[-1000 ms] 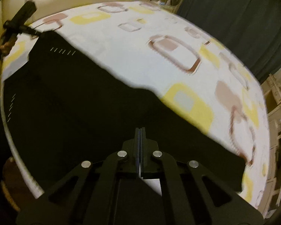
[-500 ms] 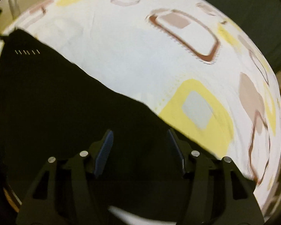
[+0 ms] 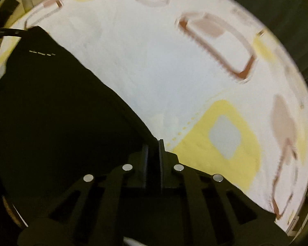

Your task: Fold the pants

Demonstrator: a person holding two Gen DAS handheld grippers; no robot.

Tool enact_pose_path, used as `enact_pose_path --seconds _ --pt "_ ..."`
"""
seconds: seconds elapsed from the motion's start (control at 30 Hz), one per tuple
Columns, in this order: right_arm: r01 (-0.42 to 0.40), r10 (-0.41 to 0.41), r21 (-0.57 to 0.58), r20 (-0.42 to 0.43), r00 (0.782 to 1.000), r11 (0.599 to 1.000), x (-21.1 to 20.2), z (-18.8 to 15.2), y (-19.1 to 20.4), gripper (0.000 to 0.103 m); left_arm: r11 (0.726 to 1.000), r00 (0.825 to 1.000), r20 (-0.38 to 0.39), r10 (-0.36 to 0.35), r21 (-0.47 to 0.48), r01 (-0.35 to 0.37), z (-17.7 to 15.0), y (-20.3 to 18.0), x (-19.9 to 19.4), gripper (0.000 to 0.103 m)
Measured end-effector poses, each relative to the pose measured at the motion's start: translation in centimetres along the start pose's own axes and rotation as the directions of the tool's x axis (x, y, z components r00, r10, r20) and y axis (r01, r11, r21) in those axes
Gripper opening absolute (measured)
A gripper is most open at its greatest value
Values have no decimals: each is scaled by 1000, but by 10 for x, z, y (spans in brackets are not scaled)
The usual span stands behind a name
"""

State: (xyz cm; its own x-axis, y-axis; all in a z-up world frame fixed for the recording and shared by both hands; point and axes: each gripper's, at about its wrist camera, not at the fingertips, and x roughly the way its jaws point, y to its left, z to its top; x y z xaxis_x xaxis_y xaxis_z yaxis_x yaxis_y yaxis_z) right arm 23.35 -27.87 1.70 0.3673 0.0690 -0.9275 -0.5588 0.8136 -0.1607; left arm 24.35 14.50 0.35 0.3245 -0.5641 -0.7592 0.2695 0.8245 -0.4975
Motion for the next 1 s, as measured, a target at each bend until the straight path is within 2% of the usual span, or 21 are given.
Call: enact_pose_path --seconds 0.17,0.27,0.33,0.43,0.5,0.6,0.7,0.73,0.77,0.83,0.9,0.97,1.0 --pt "135 -133 -11 138 981 991 -65 -48 39 7 999 999 39 -16 37 15 -19 -20 -23 9" --pt "197 -194 -1 179 965 980 -80 -81 72 7 999 998 54 -40 17 39 -37 -23 -39 9" --pt "225 -220 -8 178 959 974 -81 -106 98 7 999 997 61 -45 1 45 -53 -25 -49 9" --pt "229 -223 -23 155 962 973 -71 -131 125 7 998 997 64 -50 -29 52 -79 -23 -63 9" --pt "206 -203 -13 123 972 979 -60 -150 141 7 997 998 49 -45 -67 48 -101 -16 -67 1" --pt "216 -215 -15 77 974 976 -45 -173 160 9 992 1000 14 -21 -121 23 -124 -2 -62 0" --pt "207 -208 35 59 976 978 -39 -186 166 16 980 999 -34 -33 -199 26 -146 15 -54 1" --pt "202 -207 68 65 976 977 -42 -189 166 22 976 999 -34 -27 -218 18 -154 19 -55 1" --pt "183 -190 101 71 979 978 -46 -191 164 35 972 999 -33 -23 -236 15 -160 21 -59 3" --pt "108 -124 172 83 989 979 -57 -197 161 52 962 998 -34 -49 -269 38 -171 22 -66 14" --pt "21 -54 264 118 992 964 -72 -203 152 58 939 995 -6 -101 -331 94 -185 24 -77 56" --pt "-72 7 383 168 986 921 -86 -213 142 61 902 988 39 -147 -404 150 -198 25 -88 67" --pt "-128 41 442 200 979 888 -91 -218 136 62 886 984 50 -168 -430 173 -203 23 -91 68"
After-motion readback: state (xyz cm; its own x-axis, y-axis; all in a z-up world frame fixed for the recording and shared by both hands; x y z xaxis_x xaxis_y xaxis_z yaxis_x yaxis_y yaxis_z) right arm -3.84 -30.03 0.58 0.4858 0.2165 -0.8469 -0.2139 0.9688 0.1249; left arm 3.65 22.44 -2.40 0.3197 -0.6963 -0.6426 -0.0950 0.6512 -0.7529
